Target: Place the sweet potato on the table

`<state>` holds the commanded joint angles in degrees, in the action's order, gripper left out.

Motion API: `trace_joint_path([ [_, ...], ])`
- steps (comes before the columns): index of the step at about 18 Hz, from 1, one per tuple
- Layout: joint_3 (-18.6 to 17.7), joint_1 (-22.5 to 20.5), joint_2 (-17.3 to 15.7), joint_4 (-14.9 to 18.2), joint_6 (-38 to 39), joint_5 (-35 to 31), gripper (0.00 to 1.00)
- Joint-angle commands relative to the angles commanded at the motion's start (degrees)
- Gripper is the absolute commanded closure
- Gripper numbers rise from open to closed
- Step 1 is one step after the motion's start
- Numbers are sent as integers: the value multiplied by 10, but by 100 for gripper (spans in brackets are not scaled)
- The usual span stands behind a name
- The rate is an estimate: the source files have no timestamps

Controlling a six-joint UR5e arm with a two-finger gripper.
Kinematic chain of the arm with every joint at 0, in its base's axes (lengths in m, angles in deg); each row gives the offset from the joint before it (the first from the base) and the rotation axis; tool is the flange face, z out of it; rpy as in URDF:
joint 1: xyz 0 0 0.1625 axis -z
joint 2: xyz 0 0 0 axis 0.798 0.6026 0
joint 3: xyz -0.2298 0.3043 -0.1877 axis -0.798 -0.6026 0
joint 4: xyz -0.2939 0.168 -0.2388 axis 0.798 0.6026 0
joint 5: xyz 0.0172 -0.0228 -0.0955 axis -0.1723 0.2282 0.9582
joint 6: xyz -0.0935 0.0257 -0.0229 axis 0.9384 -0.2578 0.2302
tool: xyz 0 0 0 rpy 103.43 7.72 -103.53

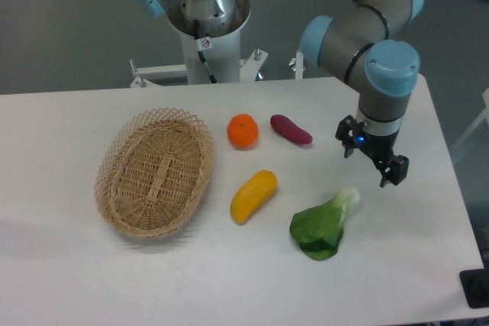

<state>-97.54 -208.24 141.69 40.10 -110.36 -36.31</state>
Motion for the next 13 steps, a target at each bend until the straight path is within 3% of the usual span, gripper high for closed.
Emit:
trace_joint_path([
  [6,109,0,47,73,16,0,0],
  [9,131,1,61,75,17,1,0],
  [13,130,1,64,74,17,-2,0],
])
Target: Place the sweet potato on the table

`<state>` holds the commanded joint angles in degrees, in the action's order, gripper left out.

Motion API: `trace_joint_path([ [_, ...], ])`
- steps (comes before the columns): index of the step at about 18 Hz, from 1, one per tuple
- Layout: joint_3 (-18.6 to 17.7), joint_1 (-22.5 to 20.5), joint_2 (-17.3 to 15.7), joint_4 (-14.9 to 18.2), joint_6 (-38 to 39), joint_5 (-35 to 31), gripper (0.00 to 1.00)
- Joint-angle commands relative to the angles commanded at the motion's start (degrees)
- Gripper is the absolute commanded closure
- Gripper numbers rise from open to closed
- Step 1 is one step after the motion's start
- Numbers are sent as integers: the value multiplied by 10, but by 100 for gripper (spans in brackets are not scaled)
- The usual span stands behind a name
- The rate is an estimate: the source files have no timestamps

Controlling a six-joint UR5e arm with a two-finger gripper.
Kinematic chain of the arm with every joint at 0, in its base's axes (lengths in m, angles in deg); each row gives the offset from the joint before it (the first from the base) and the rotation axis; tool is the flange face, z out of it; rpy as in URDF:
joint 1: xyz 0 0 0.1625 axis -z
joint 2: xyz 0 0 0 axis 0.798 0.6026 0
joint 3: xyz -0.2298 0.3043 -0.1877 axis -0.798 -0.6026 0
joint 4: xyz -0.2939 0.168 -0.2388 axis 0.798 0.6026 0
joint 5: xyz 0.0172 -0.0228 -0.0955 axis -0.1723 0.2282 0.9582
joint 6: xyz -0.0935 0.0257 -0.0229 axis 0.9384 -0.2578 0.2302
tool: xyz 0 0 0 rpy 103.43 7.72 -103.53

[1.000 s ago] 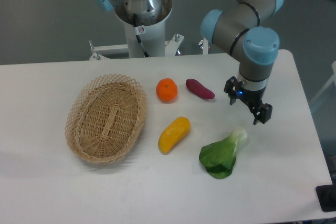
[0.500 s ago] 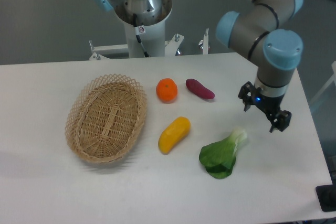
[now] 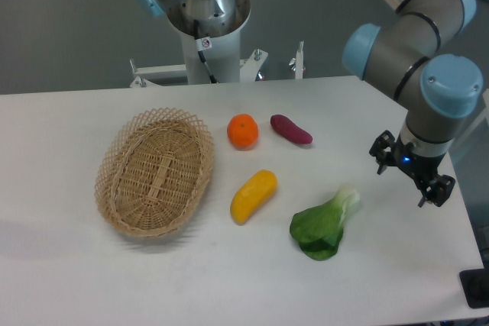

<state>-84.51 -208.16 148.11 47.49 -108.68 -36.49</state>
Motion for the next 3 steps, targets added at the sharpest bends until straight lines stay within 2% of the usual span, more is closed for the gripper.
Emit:
trace_joint_path([
  [3,-2,0,0,0,-1,0,0],
])
